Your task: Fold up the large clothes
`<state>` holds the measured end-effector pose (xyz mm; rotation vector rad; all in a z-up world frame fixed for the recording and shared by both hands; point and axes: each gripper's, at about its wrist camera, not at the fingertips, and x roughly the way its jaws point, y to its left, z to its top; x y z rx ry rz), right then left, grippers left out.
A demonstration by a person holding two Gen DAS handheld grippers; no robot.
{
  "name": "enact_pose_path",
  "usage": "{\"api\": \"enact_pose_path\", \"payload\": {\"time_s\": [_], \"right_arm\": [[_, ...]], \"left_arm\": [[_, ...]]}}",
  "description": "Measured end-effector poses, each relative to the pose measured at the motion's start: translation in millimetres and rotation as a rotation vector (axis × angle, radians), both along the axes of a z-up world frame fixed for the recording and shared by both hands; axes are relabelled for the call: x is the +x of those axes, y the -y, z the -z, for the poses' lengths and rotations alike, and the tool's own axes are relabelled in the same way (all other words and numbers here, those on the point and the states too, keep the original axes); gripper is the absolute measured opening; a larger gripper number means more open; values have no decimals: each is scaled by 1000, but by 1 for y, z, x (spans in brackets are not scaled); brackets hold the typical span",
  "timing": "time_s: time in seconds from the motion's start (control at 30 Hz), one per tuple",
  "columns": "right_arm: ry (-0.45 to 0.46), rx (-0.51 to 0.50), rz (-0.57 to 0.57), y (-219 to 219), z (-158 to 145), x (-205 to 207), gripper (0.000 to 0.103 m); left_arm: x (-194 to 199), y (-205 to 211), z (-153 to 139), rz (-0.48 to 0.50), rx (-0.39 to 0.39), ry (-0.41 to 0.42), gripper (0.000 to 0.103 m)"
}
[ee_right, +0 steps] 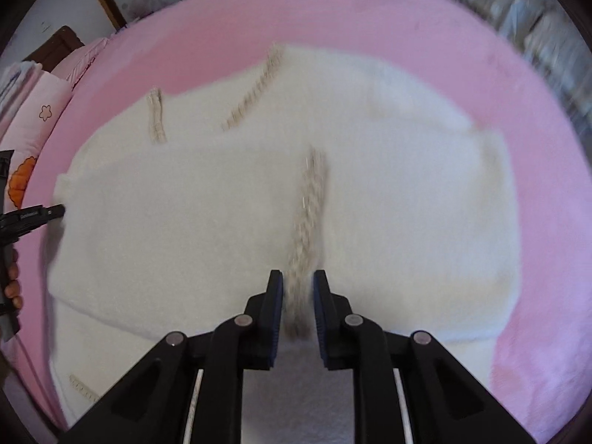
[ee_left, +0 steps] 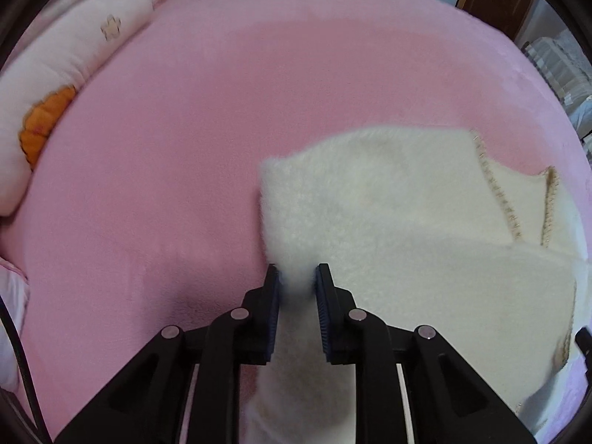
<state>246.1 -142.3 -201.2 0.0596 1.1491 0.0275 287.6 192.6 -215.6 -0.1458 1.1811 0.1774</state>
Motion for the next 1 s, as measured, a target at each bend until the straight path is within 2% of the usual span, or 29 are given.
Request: {"api": "enact_pose_path", "payload": {"time_s": [0.07,0.13,0.2,0.23,0.3,0.37,0.4,0.43,0.47,0.5,0.57,0.67,0.73,0.77,0.9,1.0], "right_arm": [[72,32,-40,-19,-15,9,21],[87,83,-97,-41,-15,20,21],[96,102,-159,-71,-9,34,21],[112,105,-192,-84,-5,38,21],[114,87,-250,-110,7,49,21],[59,72,-272,-118,29,66,20],[42,66,-270,-110,37,68,12],[41,66,-268,-100,41,73,5],[55,42,-248,-89,41,75,0],[75,-10,-215,-73,39,74,0],[80,-120,-126,-31,42,75,0],[28,-163,-10,39,55,72,0],[1,-104,13,64,55,70,0],[-6,-89,11,67,53,69,0],[-19,-134,-17,56,48,67,4],[-29,-111,-5,56,41,65,4]], "left_arm": [[-5,13,-19,27,-21,87,24],[-2,30,-28,54,-90,151,29],[1,47,-27,91,-113,179,41],[7,56,-20,108,-97,162,48],[14,64,-2,111,-88,97,48],[28,62,23,94,-106,-4,44],[31,55,32,73,-85,-37,39],[31,43,37,54,-95,-33,33],[31,32,38,43,-116,-16,32],[31,19,37,26,-117,-6,29],[31,-1,37,25,-108,-13,8],[34,-13,38,77,-137,-21,7],[36,-14,39,104,-102,-25,7],[36,-11,38,110,-82,-28,7],[39,7,31,89,-65,-48,12],[40,27,17,75,-56,-57,24]]}}
